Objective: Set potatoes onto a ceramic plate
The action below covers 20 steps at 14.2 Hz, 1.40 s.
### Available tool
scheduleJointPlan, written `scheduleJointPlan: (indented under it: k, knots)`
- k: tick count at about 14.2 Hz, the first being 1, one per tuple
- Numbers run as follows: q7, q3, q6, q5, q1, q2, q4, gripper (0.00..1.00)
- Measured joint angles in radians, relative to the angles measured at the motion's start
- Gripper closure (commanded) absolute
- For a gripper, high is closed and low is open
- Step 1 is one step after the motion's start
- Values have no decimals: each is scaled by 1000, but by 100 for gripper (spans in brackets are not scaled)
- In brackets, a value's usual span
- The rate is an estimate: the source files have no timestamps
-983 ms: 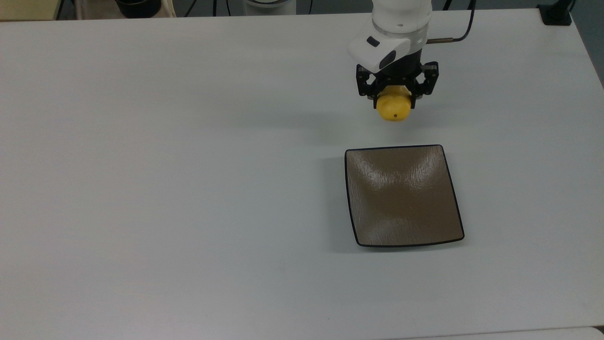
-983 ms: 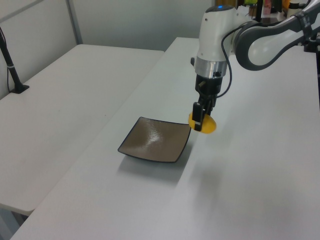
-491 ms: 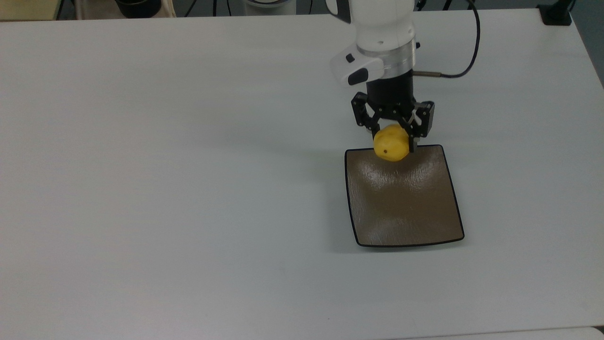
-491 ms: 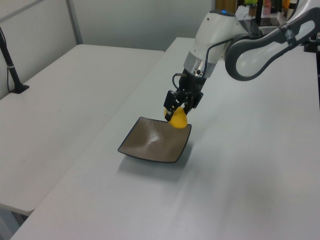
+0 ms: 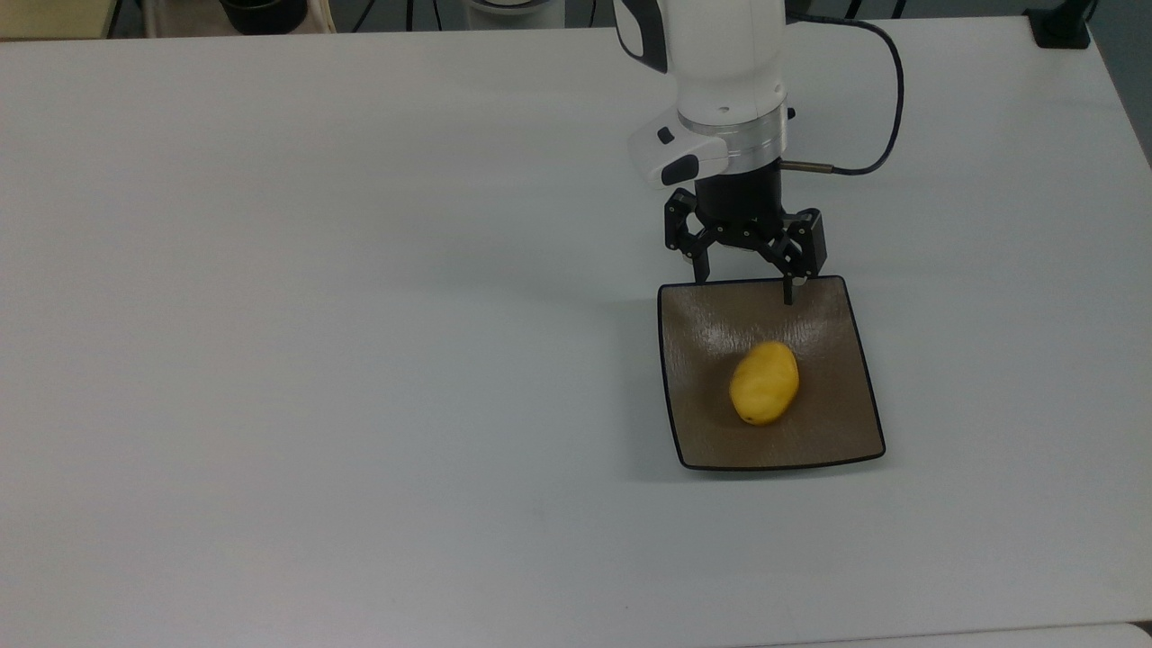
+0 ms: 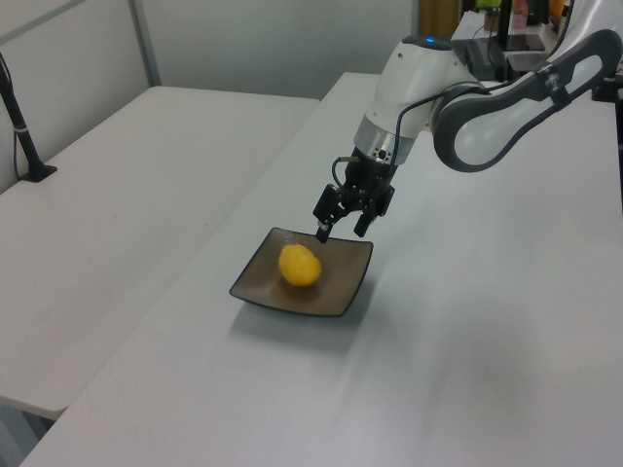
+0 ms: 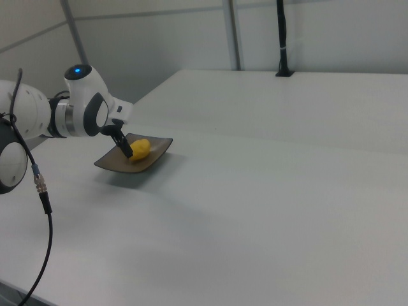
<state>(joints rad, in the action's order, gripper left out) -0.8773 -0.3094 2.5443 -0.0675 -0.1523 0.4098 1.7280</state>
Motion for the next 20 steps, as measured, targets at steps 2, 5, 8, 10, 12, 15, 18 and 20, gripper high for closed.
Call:
scheduleJointPlan:
  k: [2, 5, 8, 10, 12, 15, 18, 20]
  knots:
    - [0, 0, 0, -1, 0, 0, -2, 0]
    - [22, 0, -17, -28, 0, -2, -10, 0]
    - [254, 0, -261, -35, 0, -19, -28, 0]
    - [406, -1, -442, -35, 0, -53, -36, 0]
    - [547, -1, -618, -36, 0, -101, -39, 0]
    - [749, 37, -869, -38, 1, -180, -39, 0]
    - [833, 131, -934, -35, 3, -256, -40, 0]
    - [850, 224, -941, 25, 7, -343, -38, 0]
